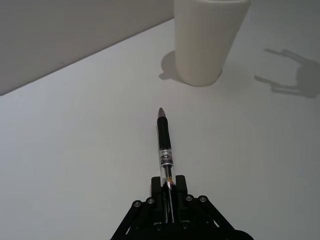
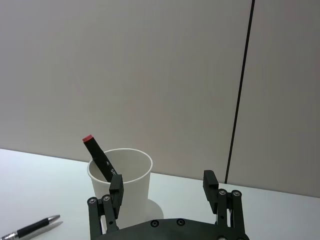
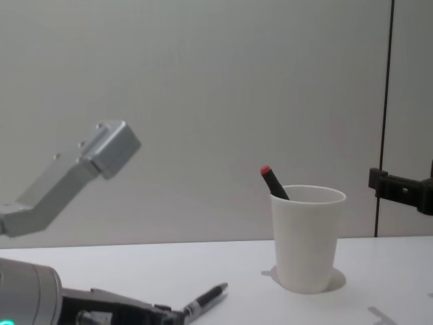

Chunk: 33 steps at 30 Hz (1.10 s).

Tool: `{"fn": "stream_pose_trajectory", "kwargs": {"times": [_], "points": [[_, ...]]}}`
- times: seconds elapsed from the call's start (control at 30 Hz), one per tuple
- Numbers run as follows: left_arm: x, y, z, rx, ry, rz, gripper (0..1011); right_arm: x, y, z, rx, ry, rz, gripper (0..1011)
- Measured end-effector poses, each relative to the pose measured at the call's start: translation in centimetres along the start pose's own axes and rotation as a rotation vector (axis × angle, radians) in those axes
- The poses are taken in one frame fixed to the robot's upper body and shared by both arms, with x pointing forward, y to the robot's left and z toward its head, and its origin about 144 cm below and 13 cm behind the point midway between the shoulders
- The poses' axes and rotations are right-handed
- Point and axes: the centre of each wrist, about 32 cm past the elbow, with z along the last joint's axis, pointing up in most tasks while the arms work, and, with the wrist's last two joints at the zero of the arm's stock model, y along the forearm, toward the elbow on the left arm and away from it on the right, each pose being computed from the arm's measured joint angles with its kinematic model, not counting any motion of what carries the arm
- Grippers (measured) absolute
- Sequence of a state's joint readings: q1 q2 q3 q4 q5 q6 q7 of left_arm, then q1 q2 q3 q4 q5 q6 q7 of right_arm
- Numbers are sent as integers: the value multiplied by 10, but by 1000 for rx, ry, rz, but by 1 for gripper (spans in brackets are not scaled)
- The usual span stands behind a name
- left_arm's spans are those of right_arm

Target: Place the pen into the pen holder.

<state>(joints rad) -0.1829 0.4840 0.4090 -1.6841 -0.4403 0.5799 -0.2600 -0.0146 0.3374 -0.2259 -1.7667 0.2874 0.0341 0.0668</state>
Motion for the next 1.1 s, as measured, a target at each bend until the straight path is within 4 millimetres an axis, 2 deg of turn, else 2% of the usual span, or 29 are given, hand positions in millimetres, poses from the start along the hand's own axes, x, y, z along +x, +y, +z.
{"fn": "stream_pose_trajectory", "kwargs": {"times": [0.4,0.73,1.1], "points": [[-2,11,-1,-153,83,78,163,0,0,0,0,0,0,1002],[-4,24,-1,-348,155,145,163,0,0,0,0,0,0,1001],[-8,30,-1,-551,201,169,163,0,0,0,0,0,0,1001]]}}
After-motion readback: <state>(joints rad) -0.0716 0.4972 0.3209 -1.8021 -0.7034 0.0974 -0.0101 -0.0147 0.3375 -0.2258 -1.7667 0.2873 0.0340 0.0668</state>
